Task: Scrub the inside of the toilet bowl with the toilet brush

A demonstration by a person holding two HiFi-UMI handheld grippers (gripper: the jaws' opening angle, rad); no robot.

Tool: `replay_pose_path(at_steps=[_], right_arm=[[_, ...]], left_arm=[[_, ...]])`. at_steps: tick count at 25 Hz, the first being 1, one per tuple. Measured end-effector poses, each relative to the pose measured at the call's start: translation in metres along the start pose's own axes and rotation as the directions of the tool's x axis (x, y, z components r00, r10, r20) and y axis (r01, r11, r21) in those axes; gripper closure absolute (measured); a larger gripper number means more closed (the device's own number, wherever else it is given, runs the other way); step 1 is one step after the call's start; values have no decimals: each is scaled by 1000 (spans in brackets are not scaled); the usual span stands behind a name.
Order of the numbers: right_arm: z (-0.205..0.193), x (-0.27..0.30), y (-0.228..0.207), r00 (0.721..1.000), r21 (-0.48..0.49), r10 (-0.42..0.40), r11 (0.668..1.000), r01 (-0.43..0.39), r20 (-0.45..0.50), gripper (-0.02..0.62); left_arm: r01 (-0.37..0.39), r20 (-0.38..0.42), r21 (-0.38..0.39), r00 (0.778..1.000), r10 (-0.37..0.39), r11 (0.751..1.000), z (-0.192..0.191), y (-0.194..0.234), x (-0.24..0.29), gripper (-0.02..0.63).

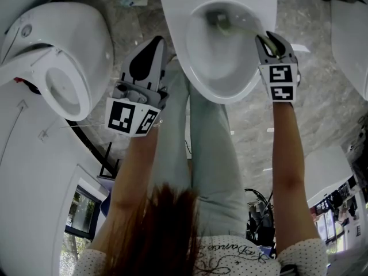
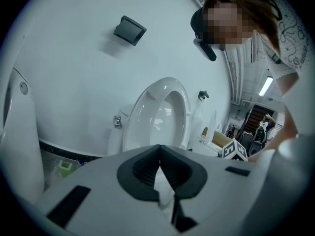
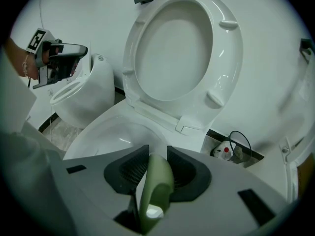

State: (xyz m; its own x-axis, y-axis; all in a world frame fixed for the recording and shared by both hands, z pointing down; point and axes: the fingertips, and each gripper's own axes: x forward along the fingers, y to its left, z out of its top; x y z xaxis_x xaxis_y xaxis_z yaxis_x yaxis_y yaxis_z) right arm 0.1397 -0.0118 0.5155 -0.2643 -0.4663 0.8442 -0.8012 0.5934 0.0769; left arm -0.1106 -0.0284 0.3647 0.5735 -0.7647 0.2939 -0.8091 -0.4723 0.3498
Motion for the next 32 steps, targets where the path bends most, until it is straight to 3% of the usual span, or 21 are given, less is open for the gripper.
replay_pose_path(at_steps=[32], right_arm=[[15, 14, -7, 999, -3, -40, 999, 40, 34, 469]], left_arm=[[-13, -6, -10, 1000, 13, 1000, -7, 7, -5, 603]])
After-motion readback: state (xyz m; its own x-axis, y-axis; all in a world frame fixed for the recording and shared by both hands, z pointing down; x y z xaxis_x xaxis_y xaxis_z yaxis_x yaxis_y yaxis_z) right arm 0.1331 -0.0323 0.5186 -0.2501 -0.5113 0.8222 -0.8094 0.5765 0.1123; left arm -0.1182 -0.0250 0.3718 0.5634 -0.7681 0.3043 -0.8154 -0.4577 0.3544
